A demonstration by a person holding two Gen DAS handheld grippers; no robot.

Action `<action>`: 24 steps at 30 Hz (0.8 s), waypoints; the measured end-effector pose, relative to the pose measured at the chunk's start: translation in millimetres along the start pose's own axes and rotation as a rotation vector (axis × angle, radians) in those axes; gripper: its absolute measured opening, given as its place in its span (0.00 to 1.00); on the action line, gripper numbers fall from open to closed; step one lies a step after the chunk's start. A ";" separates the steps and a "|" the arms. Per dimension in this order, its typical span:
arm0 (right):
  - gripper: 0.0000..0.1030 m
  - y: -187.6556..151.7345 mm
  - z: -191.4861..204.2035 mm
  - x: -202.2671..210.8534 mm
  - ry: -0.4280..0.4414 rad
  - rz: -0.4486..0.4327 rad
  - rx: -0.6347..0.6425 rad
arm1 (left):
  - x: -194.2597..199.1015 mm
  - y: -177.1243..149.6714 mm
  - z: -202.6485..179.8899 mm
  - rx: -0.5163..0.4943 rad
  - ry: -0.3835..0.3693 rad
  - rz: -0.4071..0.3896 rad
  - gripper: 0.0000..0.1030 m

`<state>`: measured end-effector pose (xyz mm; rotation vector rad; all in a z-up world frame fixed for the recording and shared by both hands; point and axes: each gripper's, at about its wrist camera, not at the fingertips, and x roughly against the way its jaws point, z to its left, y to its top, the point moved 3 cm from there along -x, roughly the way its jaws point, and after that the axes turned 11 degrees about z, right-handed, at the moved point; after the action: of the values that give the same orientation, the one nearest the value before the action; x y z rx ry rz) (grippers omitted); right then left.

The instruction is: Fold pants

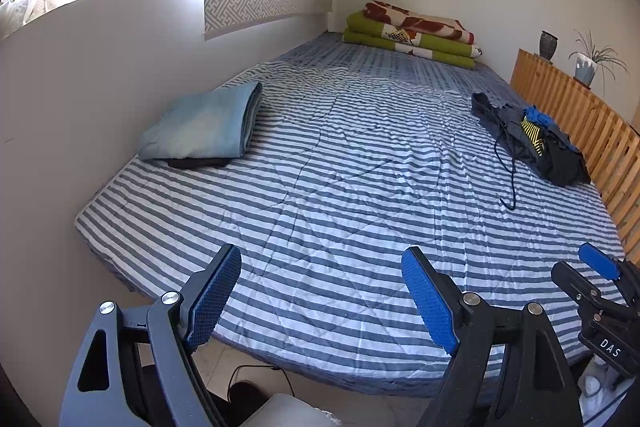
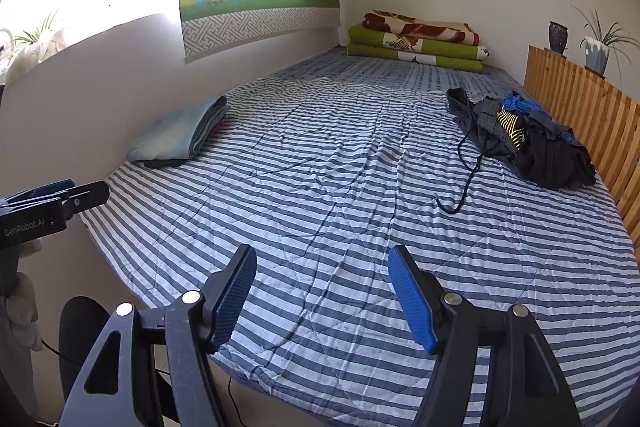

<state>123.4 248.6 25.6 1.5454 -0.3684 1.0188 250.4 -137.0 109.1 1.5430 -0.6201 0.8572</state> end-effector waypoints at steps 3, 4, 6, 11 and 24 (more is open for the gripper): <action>0.63 0.1 0.2 -0.4 0.002 0.002 0.001 | -0.5 0.4 -0.1 0.001 0.000 0.001 0.83; 0.63 0.4 0.0 -0.6 0.003 0.002 0.001 | -0.4 0.4 -0.3 0.001 0.000 0.001 0.83; 0.63 0.2 -0.5 -0.9 0.003 0.002 0.000 | -1.0 0.6 -0.4 -0.001 0.000 0.000 0.83; 0.63 0.3 -1.5 -1.8 0.002 0.004 -0.001 | -1.4 0.6 -2.3 -0.002 -0.001 0.001 0.83; 0.63 0.7 -2.8 -2.7 0.007 0.006 -0.001 | -2.5 4.8 -1.6 -0.012 -0.008 -0.001 0.83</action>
<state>120.2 250.2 23.7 1.5407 -0.3689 1.0281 244.8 -136.4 110.0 1.5365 -0.6289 0.8452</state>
